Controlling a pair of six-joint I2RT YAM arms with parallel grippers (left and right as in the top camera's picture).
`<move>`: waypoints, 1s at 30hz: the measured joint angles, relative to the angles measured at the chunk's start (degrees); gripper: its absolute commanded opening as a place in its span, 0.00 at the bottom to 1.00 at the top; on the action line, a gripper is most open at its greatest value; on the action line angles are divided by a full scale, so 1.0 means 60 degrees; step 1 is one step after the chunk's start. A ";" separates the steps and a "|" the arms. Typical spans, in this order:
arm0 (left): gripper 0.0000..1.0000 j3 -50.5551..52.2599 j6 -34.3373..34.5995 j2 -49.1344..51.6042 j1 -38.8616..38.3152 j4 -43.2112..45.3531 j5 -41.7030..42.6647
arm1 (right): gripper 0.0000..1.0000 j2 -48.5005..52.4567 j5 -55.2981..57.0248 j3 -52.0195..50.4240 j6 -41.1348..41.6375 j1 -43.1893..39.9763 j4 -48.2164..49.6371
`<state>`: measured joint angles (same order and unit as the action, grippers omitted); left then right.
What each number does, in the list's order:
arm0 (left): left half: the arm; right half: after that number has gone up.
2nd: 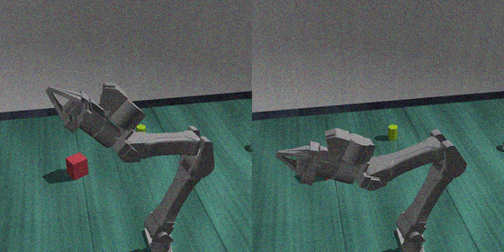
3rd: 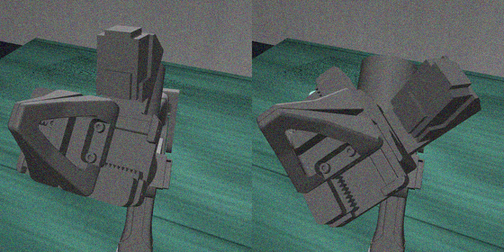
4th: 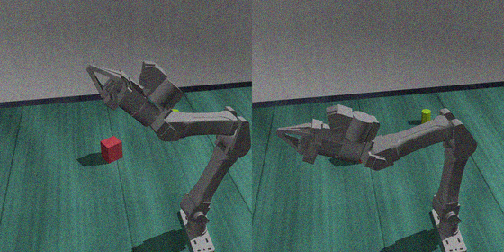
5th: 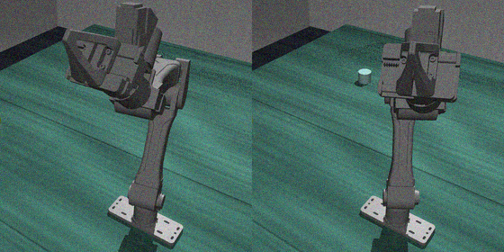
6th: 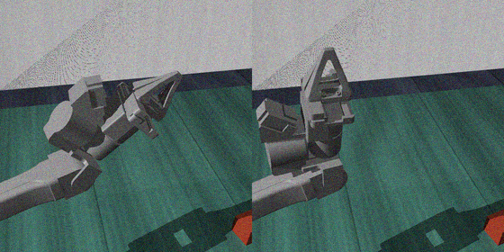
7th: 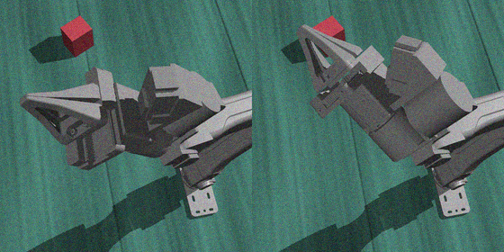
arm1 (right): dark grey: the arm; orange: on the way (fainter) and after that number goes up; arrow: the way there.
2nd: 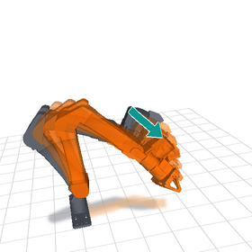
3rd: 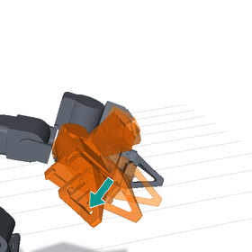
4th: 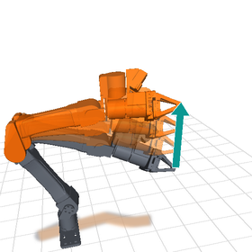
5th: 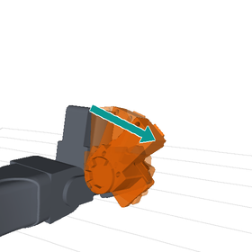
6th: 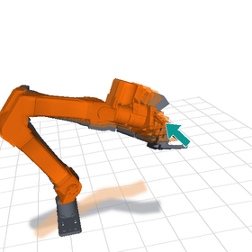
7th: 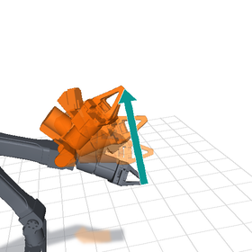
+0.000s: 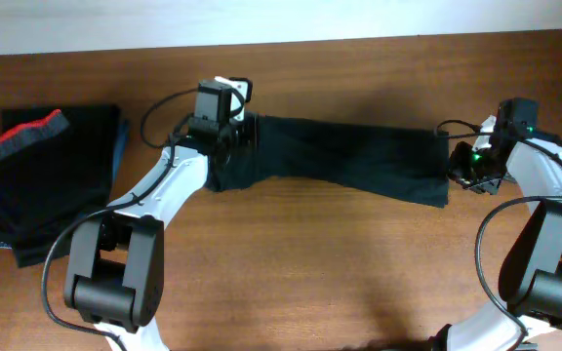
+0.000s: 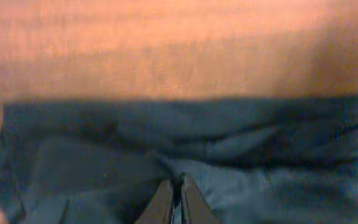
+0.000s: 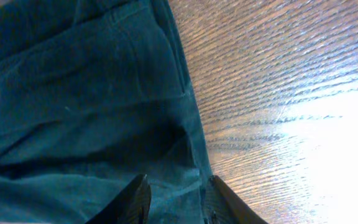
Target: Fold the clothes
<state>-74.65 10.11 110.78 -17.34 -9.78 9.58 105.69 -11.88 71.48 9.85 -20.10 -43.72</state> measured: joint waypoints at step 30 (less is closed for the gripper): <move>0.18 -0.0007 -0.0033 0.0000 0.0004 -0.3967 -0.0692 | 0.37 0.0259 0.0062 0.0000 -0.0561 0.0000 0.0004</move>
<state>-74.70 9.91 110.78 -17.32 -33.58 5.43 107.24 -11.51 71.48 6.48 -20.10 -43.70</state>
